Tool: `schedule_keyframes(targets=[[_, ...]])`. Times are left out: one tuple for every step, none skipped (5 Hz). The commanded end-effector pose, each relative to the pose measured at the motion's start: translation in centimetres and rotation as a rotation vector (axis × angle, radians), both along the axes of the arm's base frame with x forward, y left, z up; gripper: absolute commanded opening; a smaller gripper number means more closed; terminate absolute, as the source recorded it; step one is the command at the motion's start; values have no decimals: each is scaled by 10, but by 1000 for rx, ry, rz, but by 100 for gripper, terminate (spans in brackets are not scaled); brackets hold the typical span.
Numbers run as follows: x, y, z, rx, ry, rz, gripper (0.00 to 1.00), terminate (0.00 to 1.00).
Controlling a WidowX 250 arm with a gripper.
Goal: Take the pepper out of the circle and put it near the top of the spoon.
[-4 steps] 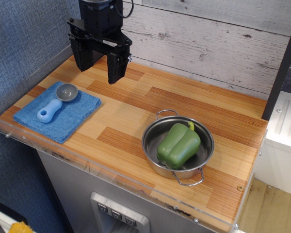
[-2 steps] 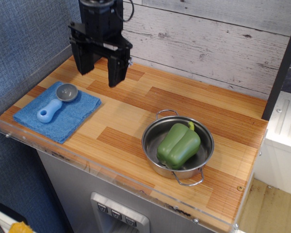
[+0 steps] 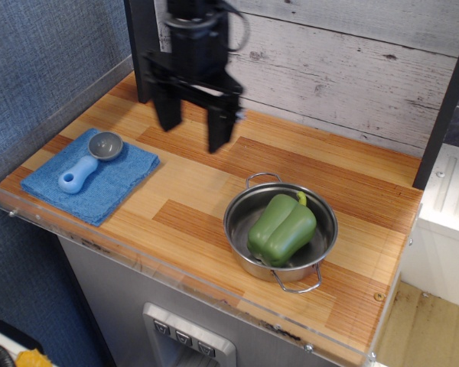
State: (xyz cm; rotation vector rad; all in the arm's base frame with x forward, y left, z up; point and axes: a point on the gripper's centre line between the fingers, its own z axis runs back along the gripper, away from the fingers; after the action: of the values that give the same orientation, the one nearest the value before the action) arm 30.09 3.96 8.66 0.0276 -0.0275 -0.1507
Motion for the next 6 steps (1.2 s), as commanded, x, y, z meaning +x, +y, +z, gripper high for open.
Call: schedule_keyframes(targets=[[5,-70,10,-27,-77,-87,100,0],[0,-91,8,-40,-68,-111,100,0],[-8,-101,2,-29,-56,-117,100,0],[-13,-102,-12,0,-14,-93,100,0],[-21,-101,-21,33,5,-74,100,0],[-23,-100,-32,56,15,-33,100,0]])
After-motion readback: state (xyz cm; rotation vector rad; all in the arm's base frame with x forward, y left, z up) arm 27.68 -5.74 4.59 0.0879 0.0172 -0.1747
